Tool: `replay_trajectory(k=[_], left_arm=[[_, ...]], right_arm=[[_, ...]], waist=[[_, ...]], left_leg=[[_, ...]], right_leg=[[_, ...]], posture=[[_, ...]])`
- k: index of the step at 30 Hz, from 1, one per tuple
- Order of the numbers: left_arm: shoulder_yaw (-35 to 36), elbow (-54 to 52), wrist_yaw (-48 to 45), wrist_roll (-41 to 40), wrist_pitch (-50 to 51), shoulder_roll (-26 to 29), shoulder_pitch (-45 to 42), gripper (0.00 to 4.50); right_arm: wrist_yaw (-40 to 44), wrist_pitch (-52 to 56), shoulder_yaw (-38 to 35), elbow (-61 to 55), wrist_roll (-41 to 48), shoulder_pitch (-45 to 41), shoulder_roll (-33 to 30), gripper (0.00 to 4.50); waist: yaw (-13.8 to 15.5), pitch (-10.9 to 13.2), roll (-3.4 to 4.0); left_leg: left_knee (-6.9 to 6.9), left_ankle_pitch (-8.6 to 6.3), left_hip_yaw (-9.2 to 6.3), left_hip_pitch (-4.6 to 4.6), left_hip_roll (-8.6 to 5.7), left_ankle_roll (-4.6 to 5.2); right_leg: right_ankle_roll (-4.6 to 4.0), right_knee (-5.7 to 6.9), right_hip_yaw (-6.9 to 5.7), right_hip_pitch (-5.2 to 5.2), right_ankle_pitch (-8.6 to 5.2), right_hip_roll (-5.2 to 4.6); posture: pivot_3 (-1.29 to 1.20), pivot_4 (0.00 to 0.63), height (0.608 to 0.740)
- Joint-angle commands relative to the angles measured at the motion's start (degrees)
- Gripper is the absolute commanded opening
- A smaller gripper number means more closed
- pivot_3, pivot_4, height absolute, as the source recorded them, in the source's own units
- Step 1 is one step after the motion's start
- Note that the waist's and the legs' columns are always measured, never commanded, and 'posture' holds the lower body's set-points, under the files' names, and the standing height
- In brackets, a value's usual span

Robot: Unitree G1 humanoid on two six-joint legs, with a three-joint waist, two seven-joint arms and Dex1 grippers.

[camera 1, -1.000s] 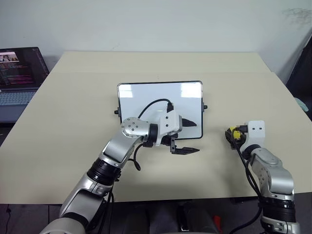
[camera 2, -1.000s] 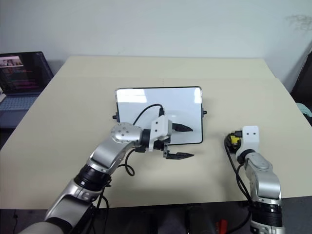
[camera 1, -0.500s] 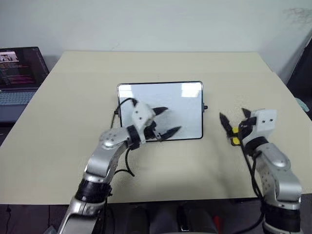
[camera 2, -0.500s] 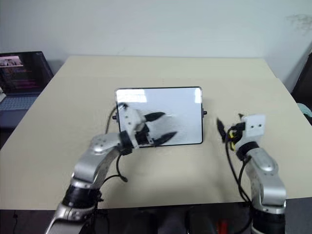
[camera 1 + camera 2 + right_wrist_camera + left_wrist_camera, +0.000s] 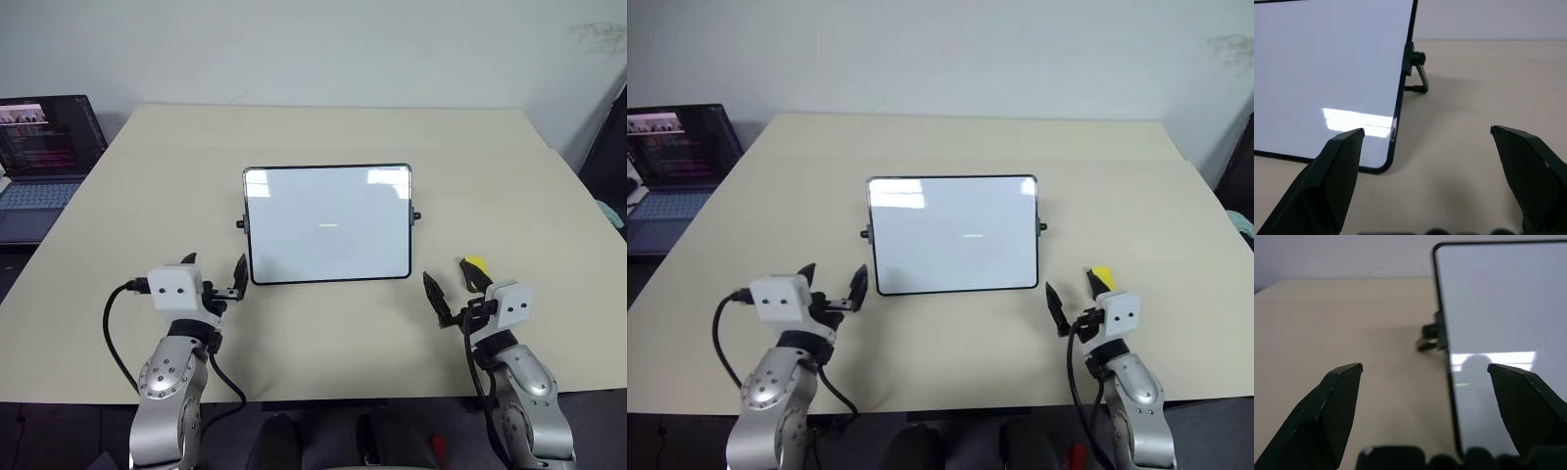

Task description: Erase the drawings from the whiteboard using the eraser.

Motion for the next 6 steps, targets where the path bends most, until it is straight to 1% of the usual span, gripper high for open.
replay_trajectory(k=[1, 6], left_arm=[[0.7, -2.1, 1.8, -0.6, -0.5, -0.8, 0.5, 4.50], [-0.7, -0.2, 3.2, 0.9, -2.1, -0.9, -1.2, 4.50]], right_arm=[[0.3, -2.0, -1.5, 0.1, 1.7, 0.6, -0.4, 4.48], [-0.4, -2.1, -3.3, 3.8, 1.7, -1.3, -2.4, 4.48]], waist=[[0.0, 0.0, 0.00], [0.1, 0.0, -0.01]], left_leg=[[-0.01, 0.00, 0.00, -0.02, 0.00, 0.00], [0.00, 0.00, 0.02, -0.03, -0.02, 0.00]], right_leg=[[-0.01, -0.01, 0.00, -0.01, -0.01, 0.01], [-0.01, -0.02, 0.01, -0.02, -0.01, 0.05]], posture=[[0.00, 0.150, 0.740], [0.00, 0.150, 0.740]])
